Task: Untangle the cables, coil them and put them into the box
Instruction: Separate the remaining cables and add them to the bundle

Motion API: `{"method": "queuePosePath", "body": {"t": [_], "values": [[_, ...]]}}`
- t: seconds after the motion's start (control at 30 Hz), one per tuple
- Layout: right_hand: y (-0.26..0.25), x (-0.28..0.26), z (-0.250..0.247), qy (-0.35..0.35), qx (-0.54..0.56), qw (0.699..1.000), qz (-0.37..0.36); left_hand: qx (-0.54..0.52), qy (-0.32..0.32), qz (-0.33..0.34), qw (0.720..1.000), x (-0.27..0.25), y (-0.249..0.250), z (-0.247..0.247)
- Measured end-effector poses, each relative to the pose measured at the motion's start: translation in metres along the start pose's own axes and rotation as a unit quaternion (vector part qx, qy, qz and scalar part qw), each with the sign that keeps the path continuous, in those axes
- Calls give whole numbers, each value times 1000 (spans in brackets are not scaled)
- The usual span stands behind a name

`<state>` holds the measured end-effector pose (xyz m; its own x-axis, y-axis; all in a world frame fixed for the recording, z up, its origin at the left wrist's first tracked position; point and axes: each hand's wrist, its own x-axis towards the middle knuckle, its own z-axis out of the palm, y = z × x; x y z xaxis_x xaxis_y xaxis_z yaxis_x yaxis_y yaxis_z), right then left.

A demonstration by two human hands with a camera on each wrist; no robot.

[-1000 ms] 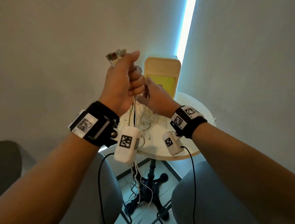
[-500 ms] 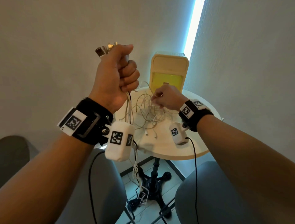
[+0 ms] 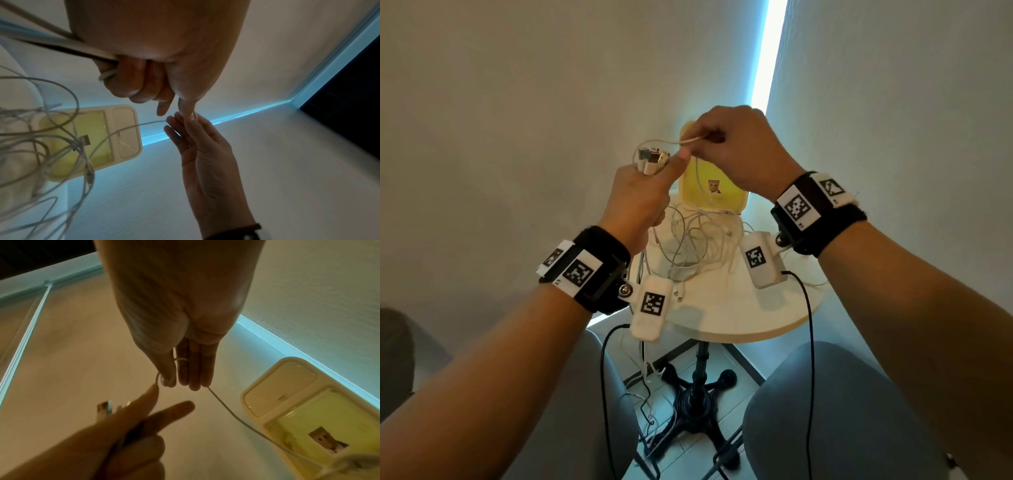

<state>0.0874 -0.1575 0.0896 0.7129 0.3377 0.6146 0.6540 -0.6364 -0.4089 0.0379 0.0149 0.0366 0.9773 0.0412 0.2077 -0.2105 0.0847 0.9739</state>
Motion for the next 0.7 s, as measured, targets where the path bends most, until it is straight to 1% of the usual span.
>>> {"method": "queuePosePath", "body": {"t": [0.1,0.17,0.2,0.23,0.3,0.4,0.47,0.53,0.63,0.7], "values": [[2,-9,10,-24,-15,999,-18,-31,33,14,999,4,0,7],[7,-16,16,-47,-10,999,-16,-61,62,16,996,6,0,10],[10,-20,20,-56,-9,998,-13,-66,66,17,995,7,0,11],[15,-24,23,-59,-5,998,-9,-65,60,23,996,6,0,11],[26,-30,32,-44,18,999,10,-61,32,41,997,4,3,10],[47,-35,47,-14,39,997,70,-75,-22,71,994,-3,14,10],[61,-39,59,-13,27,993,112,-81,-51,91,991,-7,26,9],[71,-45,69,-34,21,989,143,-81,-71,107,988,-11,38,7],[80,-52,80,-85,14,980,180,-76,-84,118,987,-15,47,3],[82,-50,84,-91,28,974,204,-79,-84,115,987,-17,47,0]]}}
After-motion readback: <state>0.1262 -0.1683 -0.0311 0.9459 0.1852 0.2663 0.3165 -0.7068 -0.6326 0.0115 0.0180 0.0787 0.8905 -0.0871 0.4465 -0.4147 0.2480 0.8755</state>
